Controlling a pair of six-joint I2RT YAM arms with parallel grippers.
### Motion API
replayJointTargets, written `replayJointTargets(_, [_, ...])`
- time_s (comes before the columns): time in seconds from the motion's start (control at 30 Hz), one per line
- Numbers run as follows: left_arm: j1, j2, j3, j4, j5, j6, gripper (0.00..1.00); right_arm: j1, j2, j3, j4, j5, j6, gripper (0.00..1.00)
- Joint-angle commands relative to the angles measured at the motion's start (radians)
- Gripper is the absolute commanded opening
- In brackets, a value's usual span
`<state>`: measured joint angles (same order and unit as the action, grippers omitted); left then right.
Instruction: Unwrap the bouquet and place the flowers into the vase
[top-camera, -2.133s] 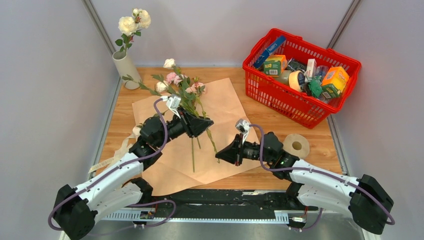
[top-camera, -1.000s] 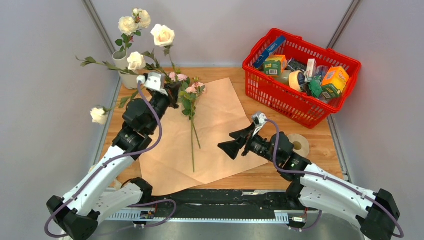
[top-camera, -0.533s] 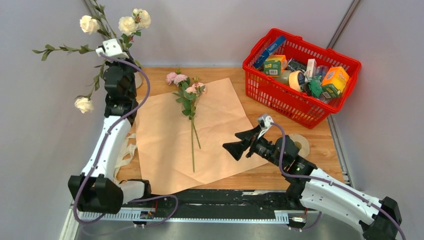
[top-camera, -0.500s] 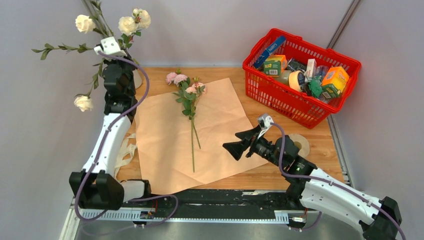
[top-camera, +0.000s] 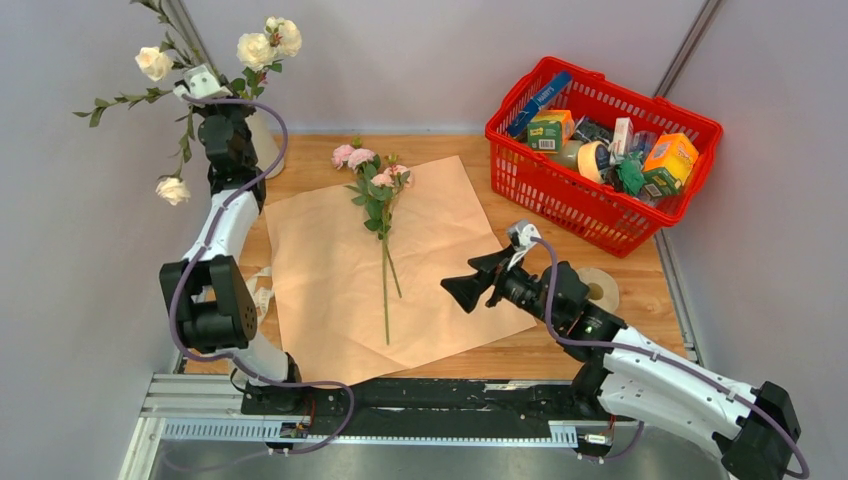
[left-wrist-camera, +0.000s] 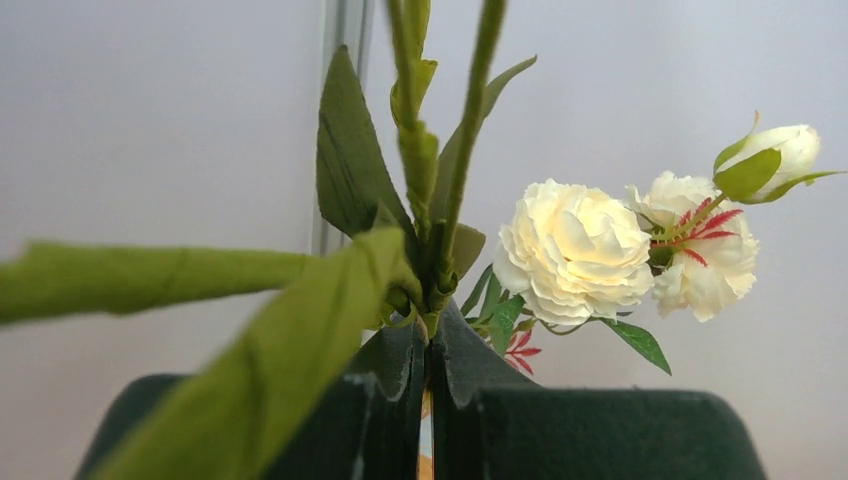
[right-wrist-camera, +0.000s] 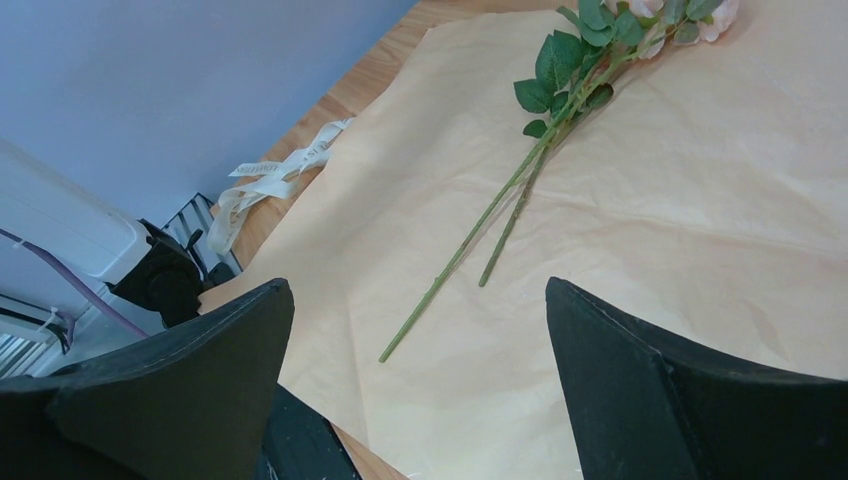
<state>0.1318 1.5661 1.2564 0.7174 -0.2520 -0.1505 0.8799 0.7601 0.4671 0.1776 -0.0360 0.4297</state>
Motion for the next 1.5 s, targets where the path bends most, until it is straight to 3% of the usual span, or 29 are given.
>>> replayJointTargets(0.0, [0.015,0.077,0.061,0.212,0.089,-0.043,0.0,-0.009,0.01,0.059,0.066,-0.005,-0.029,1.0])
replayJointTargets(0.27, [0.06,0.205,0.112,0.309,0.12,-0.08,0.0,-0.039,0.068,0.084,0.092,-0.022,-0.039,1.0])
replayJointTargets(0.67, [0.077,0.227,0.158,0.32,0.175,-0.104,0.0,-0.065,0.082,0.081,0.114,-0.048,-0.035,1.0])
replayJointTargets(1.47, [0.083,0.42,0.293,0.022,0.063,-0.063,0.0,-0.094,0.068,0.067,0.12,-0.058,-0.019,1.0])
